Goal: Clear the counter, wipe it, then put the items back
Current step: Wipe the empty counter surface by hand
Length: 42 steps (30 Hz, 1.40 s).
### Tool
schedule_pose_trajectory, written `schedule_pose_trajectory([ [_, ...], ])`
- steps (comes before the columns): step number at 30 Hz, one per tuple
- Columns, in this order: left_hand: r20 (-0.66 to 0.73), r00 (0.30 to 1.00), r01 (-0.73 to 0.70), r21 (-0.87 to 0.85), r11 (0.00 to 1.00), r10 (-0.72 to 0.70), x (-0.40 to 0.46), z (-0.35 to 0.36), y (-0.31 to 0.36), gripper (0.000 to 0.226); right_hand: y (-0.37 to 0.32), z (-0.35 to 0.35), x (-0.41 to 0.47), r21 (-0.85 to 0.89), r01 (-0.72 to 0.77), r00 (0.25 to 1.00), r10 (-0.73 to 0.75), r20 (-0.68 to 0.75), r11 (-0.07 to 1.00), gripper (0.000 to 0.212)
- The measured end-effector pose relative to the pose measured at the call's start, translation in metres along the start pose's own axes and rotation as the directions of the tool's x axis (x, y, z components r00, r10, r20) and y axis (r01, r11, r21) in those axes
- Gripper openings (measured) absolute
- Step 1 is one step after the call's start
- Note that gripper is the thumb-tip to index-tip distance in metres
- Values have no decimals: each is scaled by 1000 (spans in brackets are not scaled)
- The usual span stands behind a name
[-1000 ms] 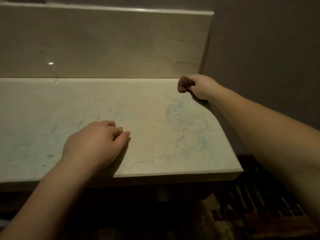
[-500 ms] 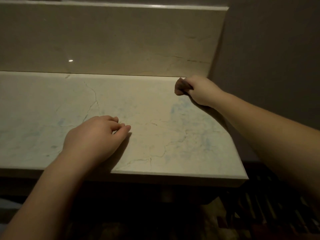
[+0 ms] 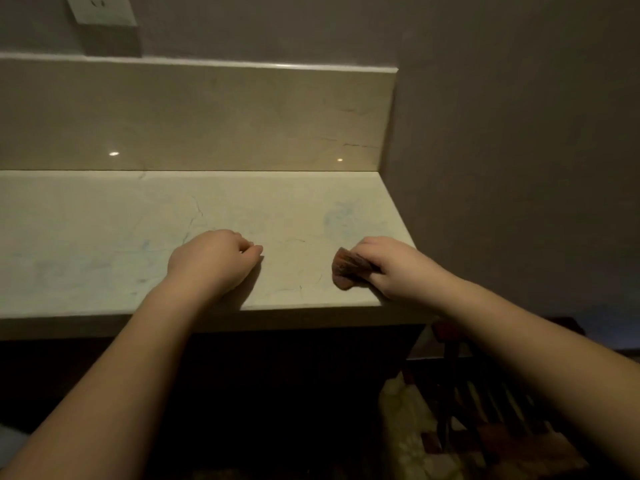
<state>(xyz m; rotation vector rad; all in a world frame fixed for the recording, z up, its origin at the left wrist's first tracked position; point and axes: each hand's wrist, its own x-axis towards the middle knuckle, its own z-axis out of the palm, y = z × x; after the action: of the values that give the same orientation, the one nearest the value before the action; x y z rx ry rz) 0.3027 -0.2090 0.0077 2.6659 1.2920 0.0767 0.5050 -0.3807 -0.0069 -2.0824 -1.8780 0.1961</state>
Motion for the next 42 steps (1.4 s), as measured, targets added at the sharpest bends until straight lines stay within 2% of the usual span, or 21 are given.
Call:
schedule_pose_trajectory([
  [6,-30,999,-42,16,999,43,-6,3,-5,44,-23,-3,-29,-20,-147,989,147,-2,989,20],
  [9,29,997,-67,15,998,67,-6,2,-8,50,-36,-8,-44,-68,-245,969,245,6,967,20],
  [12,101,989,-106,-43,993,110,-9,-4,-11,56,-56,-17,-70,-34,-351,935,353,44,936,11],
  [14,72,990,-109,-164,980,123,-20,-8,-11,54,-70,-17,-96,144,-429,903,428,40,891,10],
  [17,-152,975,-200,-309,930,159,-55,-9,-4,43,-88,-3,-135,572,-451,829,560,-18,686,15],
  [19,-276,938,-319,-447,836,211,-90,0,6,33,-97,14,-153,750,-393,777,629,-38,531,16],
  [22,-302,910,-415,-659,627,286,-148,29,26,17,-109,41,-175,862,-350,700,714,-21,368,14],
  [24,-300,871,-480,-686,547,389,-180,50,39,14,-116,54,-187,890,-347,679,734,21,295,17],
  [26,-287,825,-537,-667,517,487,-205,65,49,16,-123,62,-199,921,-328,657,752,61,211,19],
  [32,-131,656,-656,-586,476,743,-241,89,77,47,-130,76,-241,976,-217,605,786,127,9,24],
  [37,-21,522,-687,-602,406,853,-248,106,98,54,-120,84,-275,988,-119,559,817,145,-94,25],
  [42,130,410,-635,-670,385,903,-259,124,133,64,-105,85,-323,979,-46,481,855,195,-198,28],
])
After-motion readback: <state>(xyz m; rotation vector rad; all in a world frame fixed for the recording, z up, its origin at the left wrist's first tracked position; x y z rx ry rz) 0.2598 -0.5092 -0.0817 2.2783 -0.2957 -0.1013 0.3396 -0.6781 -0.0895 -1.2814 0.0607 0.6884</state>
